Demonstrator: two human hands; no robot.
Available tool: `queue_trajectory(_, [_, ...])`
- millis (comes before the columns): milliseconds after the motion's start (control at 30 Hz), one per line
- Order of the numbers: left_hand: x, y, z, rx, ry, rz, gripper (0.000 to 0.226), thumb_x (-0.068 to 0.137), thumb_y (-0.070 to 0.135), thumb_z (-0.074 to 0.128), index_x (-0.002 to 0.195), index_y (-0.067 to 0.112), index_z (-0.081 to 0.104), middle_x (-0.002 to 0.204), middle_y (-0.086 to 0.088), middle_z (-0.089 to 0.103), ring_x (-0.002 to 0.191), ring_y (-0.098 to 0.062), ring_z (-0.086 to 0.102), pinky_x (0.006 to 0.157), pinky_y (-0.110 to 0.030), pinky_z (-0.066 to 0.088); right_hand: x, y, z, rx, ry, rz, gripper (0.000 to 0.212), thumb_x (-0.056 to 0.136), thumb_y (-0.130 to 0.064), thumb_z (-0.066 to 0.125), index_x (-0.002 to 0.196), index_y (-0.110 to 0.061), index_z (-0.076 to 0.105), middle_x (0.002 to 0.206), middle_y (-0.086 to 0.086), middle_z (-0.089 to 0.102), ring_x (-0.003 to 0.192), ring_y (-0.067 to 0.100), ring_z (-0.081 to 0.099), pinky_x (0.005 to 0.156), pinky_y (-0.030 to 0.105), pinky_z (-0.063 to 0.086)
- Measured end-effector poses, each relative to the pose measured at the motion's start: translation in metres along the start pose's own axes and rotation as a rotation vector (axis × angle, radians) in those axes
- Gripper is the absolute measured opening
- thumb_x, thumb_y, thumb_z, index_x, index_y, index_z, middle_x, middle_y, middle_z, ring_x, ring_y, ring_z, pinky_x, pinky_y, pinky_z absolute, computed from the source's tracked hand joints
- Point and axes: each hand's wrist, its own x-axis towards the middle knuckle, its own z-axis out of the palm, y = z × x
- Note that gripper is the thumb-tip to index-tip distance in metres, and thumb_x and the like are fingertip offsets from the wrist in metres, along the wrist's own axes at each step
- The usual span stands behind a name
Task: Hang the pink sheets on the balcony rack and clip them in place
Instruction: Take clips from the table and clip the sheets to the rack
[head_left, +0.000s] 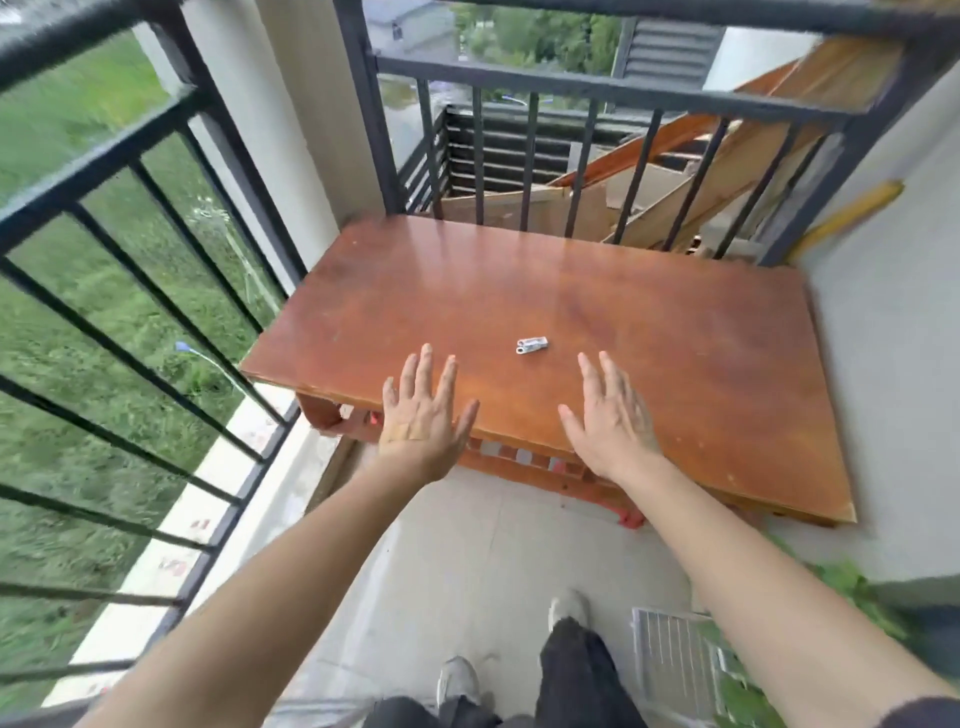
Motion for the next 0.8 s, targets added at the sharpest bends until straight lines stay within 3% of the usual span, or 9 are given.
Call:
queue_trajectory(233, [0.016, 0.022, 0.068, -0.049, -0.196, -0.138, 0.067, 0.098, 0.058, 0.021, 0.156, 0.027, 0.007, 0.164, -0.004, -0.006, 0.15, -0.024, -0.004, 0.12, -0.048, 0.009, 0.055, 0.023, 0.05, -0.071, -0.247, -0.133, 0.066, 0.102, -0.032, 0.037, 0.157, -0.015, 0.006, 0.165, 0.01, 0.006, 0.152, 0.028, 0.005, 0.122, 0.043, 0.011])
queue_trajectory(333, [0.021, 0.02, 0.101, -0.073, -0.316, -0.203, 0.065, 0.099, 0.056, 0.021, 0.155, 0.026, 0.007, 0.164, -0.004, -0.006, 0.15, -0.024, -0.004, 0.12, -0.047, 0.01, 0.088, 0.02, 0.073, -0.094, -0.297, -0.217, 0.068, 0.097, -0.014, 0.042, 0.156, -0.012, 0.01, 0.163, 0.011, 0.012, 0.151, 0.029, 0.008, 0.12, 0.043, 0.015])
queue_trajectory(467, [0.007, 0.025, 0.142, -0.144, -0.473, -0.321, 0.06, 0.101, 0.047, 0.024, 0.155, 0.024, 0.009, 0.164, -0.004, -0.004, 0.15, -0.024, -0.003, 0.119, -0.049, 0.011, 0.115, 0.019, 0.102, -0.134, -0.409, -0.28, 0.08, 0.089, 0.006, 0.042, 0.157, -0.012, 0.002, 0.166, 0.008, -0.005, 0.152, 0.029, -0.001, 0.122, 0.042, 0.016])
queue_trajectory(533, [-0.017, 0.039, 0.152, -0.163, -0.542, -0.372, 0.06, 0.101, 0.044, 0.025, 0.155, 0.023, 0.01, 0.164, -0.004, -0.005, 0.15, -0.025, -0.004, 0.118, -0.051, 0.013, 0.113, 0.027, 0.112, -0.151, -0.464, -0.31, 0.081, 0.09, 0.004, 0.046, 0.157, -0.013, 0.002, 0.166, 0.008, -0.002, 0.152, 0.029, 0.002, 0.12, 0.043, 0.022])
queue_trajectory(567, [-0.033, 0.043, 0.155, -0.157, -0.56, -0.385, 0.06, 0.101, 0.042, 0.025, 0.155, 0.022, 0.008, 0.164, -0.003, -0.008, 0.15, -0.025, -0.007, 0.117, -0.052, 0.013, 0.108, 0.029, 0.117, -0.157, -0.468, -0.332, 0.078, 0.092, 0.0, 0.048, 0.157, -0.012, 0.007, 0.165, 0.009, 0.008, 0.151, 0.03, 0.008, 0.117, 0.043, 0.026])
queue_trajectory(667, [-0.071, 0.046, 0.151, -0.155, -0.56, -0.406, 0.061, 0.101, 0.036, 0.026, 0.155, 0.022, 0.003, 0.163, -0.002, -0.013, 0.149, -0.025, -0.011, 0.118, -0.052, 0.013, 0.089, 0.034, 0.125, -0.123, -0.375, -0.399, 0.043, 0.1, -0.016, 0.049, 0.142, -0.014, 0.044, 0.135, 0.009, 0.051, 0.127, 0.033, 0.044, 0.097, 0.042, 0.041])
queue_trajectory(733, [-0.089, 0.045, 0.141, -0.192, -0.564, -0.412, 0.058, 0.101, 0.035, 0.026, 0.155, 0.024, 0.007, 0.163, -0.001, -0.011, 0.15, -0.024, -0.009, 0.119, -0.052, 0.01, 0.074, 0.033, 0.119, -0.073, -0.346, -0.395, 0.026, 0.101, -0.024, 0.05, 0.123, -0.015, 0.059, 0.117, 0.008, 0.056, 0.11, 0.032, 0.052, 0.085, 0.043, 0.043])
queue_trajectory(800, [-0.122, 0.046, 0.12, -0.214, -0.584, -0.422, 0.054, 0.102, 0.037, 0.025, 0.154, 0.025, 0.015, 0.164, -0.001, -0.005, 0.15, -0.024, -0.004, 0.119, -0.051, 0.008, 0.04, 0.024, 0.101, -0.045, -0.412, -0.389, 0.023, 0.098, -0.028, 0.056, 0.118, -0.017, 0.061, 0.115, 0.006, 0.055, 0.107, 0.03, 0.054, 0.081, 0.041, 0.045])
